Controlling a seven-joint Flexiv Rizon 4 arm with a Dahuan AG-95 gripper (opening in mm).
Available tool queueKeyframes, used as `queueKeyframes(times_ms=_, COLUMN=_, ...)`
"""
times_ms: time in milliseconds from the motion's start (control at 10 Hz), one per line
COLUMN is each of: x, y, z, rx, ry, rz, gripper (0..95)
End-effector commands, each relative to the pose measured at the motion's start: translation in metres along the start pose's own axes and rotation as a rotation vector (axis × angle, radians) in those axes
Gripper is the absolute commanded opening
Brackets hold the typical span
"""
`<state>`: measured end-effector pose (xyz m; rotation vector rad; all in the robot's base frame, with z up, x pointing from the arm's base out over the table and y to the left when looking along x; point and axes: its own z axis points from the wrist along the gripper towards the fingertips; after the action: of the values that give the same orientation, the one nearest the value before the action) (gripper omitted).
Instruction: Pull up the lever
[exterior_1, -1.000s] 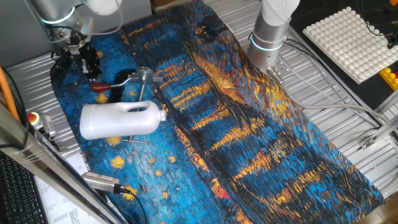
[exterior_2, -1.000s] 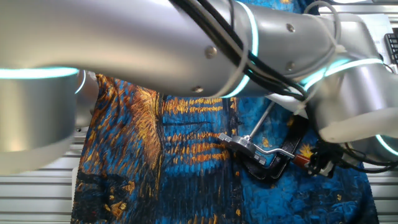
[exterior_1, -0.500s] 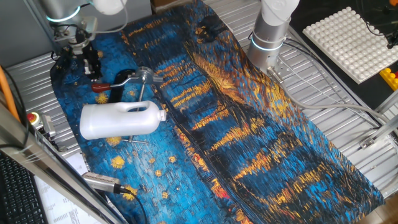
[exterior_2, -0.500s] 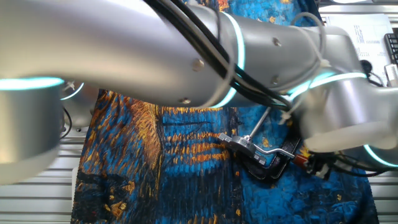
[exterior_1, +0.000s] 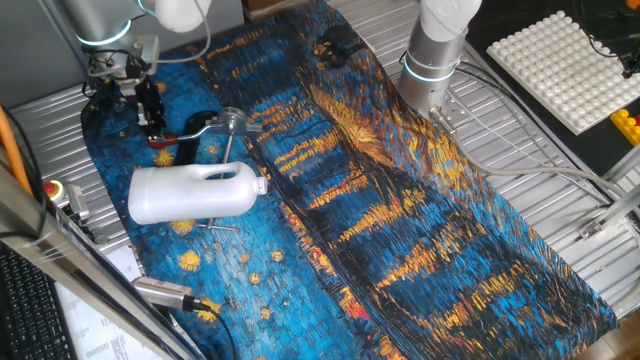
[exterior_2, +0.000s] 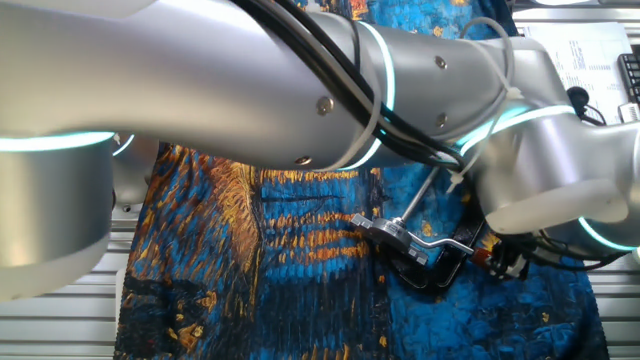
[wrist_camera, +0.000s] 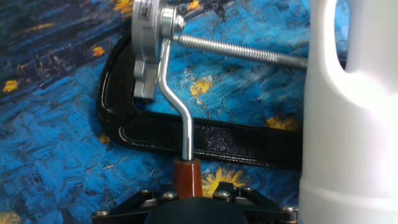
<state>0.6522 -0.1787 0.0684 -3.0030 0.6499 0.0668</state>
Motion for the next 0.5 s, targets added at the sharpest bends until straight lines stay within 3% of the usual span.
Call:
queueKeyframes(times_ms=100, x=0.0010, y=-0.0005, z=0.0050, rx=-0.004, ry=0.002, rz=-0.003, gripper=38.0)
queueKeyframes(times_ms=500, x=0.0003, y=0.0024, z=0.0142, rx=-0.007, ry=0.006, rz=-0.030, gripper=38.0)
